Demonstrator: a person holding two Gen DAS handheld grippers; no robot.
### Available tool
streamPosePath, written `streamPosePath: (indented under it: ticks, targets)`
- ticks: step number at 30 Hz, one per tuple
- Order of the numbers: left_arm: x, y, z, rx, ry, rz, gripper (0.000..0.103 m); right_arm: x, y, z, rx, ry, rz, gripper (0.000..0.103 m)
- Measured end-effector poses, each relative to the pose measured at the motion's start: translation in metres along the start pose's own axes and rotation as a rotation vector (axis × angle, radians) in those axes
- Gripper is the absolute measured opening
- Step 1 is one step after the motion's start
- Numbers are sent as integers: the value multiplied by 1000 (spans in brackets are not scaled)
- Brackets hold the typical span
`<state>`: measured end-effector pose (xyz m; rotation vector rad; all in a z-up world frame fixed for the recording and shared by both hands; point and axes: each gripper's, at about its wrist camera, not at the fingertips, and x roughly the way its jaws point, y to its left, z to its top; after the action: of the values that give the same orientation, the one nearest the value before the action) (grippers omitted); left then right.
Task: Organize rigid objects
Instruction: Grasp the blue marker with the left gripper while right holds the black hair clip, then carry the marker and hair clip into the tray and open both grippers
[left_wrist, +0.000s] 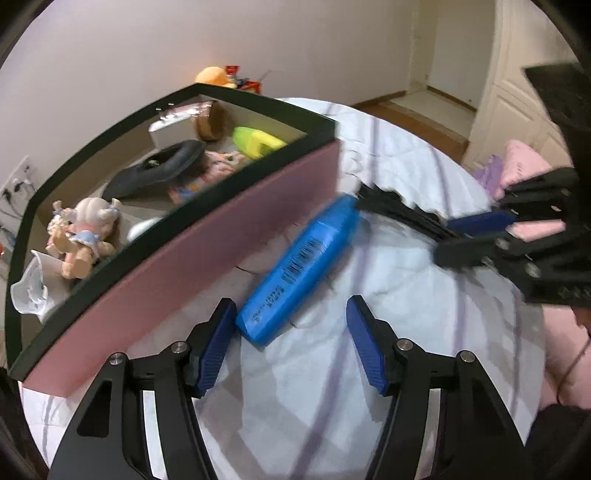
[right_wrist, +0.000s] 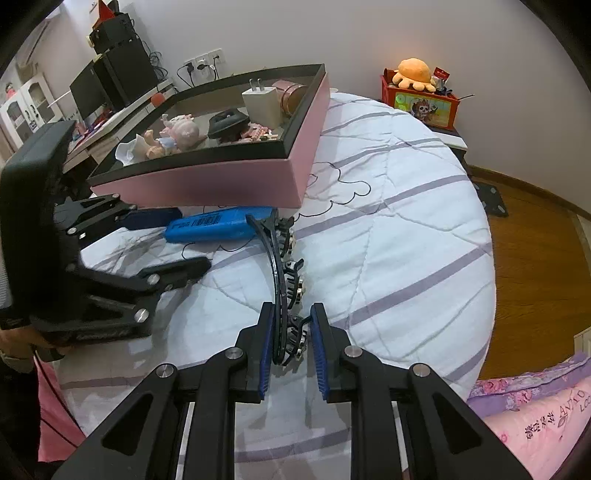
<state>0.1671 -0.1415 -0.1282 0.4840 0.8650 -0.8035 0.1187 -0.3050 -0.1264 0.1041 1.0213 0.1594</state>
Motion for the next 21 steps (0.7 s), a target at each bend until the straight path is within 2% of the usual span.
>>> streamPosePath:
  ticks: [3, 4, 7, 11, 14, 15, 16, 17, 19, 21]
  targets:
    - [-3, -4, -3, 18, -3, -9, 63, 1, 1, 0, -9, 1, 3, 19]
    - [-2, -2, -2, 12, -3, -8, 67, 1, 2, 0, -12, 1, 0, 19]
    - [1, 4, 3, -6, -7, 38, 73, 2, 2, 0, -11, 0, 3, 19]
    - [5, -4, 10, 40, -23, 60, 73, 1, 0, -1, -1, -1, 2, 19]
    - [9, -9, 14, 52, -36, 44, 71, 1, 0, -1, 1, 1, 0, 19]
    - [11, -7, 15, 35, -32, 22, 66, 2, 0, -1, 2, 1, -1, 19]
    - [12, -3, 16, 5, -26, -22, 54, 1, 0, -1, 2, 1, -1, 19]
    - [13, -1, 17, -18, -23, -48, 50, 1, 1, -1, 3, 1, 0, 19]
    - [12, -4, 18, -14, -23, -38, 33, 1, 0, -1, 6, -1, 0, 19]
    - [10, -11, 17, -6, -24, -32, 30, 0, 0, -2, 10, -4, 1, 19]
